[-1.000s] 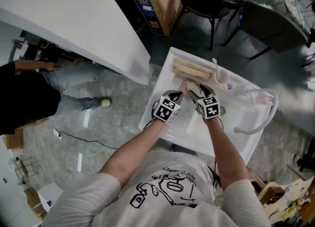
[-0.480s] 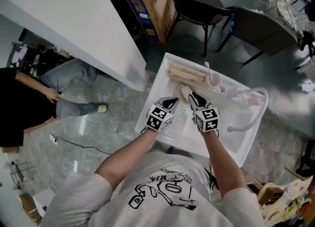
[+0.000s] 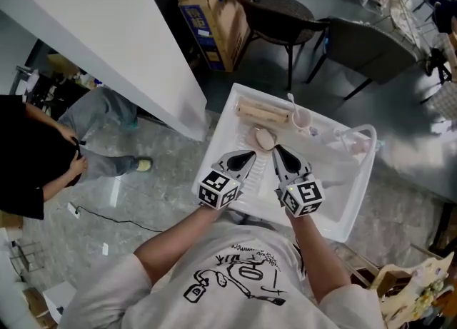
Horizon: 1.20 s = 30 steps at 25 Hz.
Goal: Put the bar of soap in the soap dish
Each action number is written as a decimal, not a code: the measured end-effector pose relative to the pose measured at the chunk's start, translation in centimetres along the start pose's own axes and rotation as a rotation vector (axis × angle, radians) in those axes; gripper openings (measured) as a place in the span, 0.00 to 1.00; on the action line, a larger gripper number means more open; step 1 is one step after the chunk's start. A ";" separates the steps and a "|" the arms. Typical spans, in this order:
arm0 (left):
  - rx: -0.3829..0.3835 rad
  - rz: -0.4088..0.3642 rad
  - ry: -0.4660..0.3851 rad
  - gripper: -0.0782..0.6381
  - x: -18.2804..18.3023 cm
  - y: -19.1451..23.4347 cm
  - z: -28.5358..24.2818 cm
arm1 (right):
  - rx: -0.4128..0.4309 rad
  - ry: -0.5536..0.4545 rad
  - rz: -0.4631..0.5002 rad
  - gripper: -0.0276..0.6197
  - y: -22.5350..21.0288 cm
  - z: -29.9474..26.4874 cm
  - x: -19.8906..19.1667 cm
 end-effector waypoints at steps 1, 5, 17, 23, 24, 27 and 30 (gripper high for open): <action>-0.014 -0.001 -0.017 0.11 0.5 -0.7 0.3 | -0.001 -0.012 0.015 0.09 0.4 0.5 0.8; -0.054 -0.038 -0.090 0.11 2.7 -3.5 2.1 | -0.001 -0.041 0.057 0.08 1.9 2.6 3.6; -0.136 -0.152 -0.253 0.11 8.1 -10.6 7.6 | -0.026 -0.130 0.112 0.08 5.2 8.3 11.2; -0.182 -0.225 -0.318 0.11 10.5 -14.0 9.8 | -0.038 -0.158 0.130 0.08 6.7 10.2 14.6; -0.187 -0.231 -0.323 0.11 10.7 -14.5 10.1 | -0.037 -0.160 0.129 0.08 6.9 10.4 15.1; -0.204 -0.226 -0.325 0.11 11.1 -15.9 11.0 | -0.037 -0.173 0.138 0.08 7.6 11.4 16.6; -0.218 -0.219 -0.332 0.11 11.4 -17.1 12.0 | -0.050 -0.194 0.154 0.08 8.5 12.3 17.9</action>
Point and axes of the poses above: the fingertips, and each gripper's own axes: z backward along the fingers, y to its left, x out of its top, the point moved 8 cm from there along z, backward along the fingers, and after that the axes turned 13 degrees about z, right-handed, at the moved point
